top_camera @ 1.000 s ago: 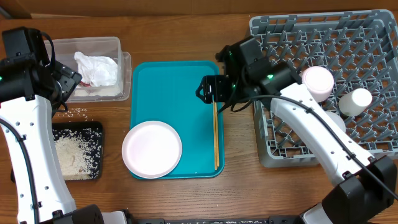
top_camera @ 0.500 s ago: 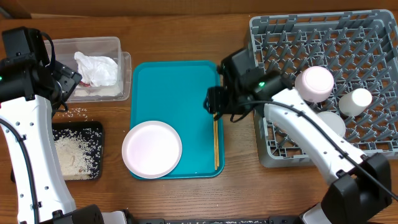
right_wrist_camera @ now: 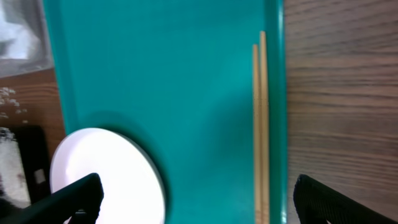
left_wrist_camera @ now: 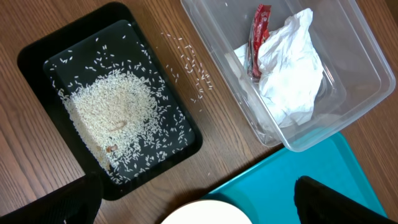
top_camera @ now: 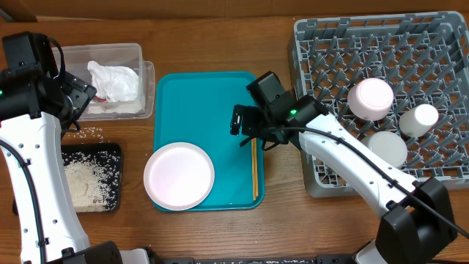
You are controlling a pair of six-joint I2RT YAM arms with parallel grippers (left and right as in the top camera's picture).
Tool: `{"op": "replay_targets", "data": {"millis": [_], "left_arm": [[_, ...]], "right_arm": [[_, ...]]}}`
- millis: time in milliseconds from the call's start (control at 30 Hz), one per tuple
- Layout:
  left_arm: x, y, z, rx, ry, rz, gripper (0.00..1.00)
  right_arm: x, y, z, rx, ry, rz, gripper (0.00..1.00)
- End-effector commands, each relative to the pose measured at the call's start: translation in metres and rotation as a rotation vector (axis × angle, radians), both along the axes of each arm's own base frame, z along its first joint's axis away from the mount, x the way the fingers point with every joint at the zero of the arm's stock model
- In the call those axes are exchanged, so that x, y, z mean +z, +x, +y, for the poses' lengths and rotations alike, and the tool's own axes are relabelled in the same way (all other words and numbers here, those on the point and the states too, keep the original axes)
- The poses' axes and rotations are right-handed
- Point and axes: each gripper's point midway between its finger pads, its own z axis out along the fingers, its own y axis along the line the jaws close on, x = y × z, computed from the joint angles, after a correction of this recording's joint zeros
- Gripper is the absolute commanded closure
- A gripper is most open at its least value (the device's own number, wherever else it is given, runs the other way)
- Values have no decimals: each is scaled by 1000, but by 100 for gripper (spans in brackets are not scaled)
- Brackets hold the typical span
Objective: Sort waste into correct bins and load items into the dishwasher
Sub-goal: 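Swing the right gripper left over the chopsticks on the teal tray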
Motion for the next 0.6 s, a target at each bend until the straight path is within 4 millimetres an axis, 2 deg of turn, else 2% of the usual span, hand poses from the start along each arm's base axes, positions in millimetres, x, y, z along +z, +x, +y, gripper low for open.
{"op": "replay_targets", "data": {"millis": [0, 100, 200, 300, 433, 567], "left_arm": [[-1, 2, 2, 12, -3, -2, 0], [-1, 2, 2, 12, -3, -2, 0], [-1, 2, 2, 12, -3, -2, 0], [-1, 2, 2, 12, -3, -2, 0], [-1, 2, 2, 12, -3, -2, 0], [-1, 2, 2, 12, -3, -2, 0]], "right_arm": [[5, -4, 15, 25, 86, 25, 0], [12, -2, 26, 50, 143, 15, 0], [11, 3, 23, 32, 118, -14, 13], [2, 6, 11, -3, 30, -32, 22], [-11, 3, 1, -21, -71, -34, 24], [-21, -1, -2, -18, -119, -22, 24]]}}
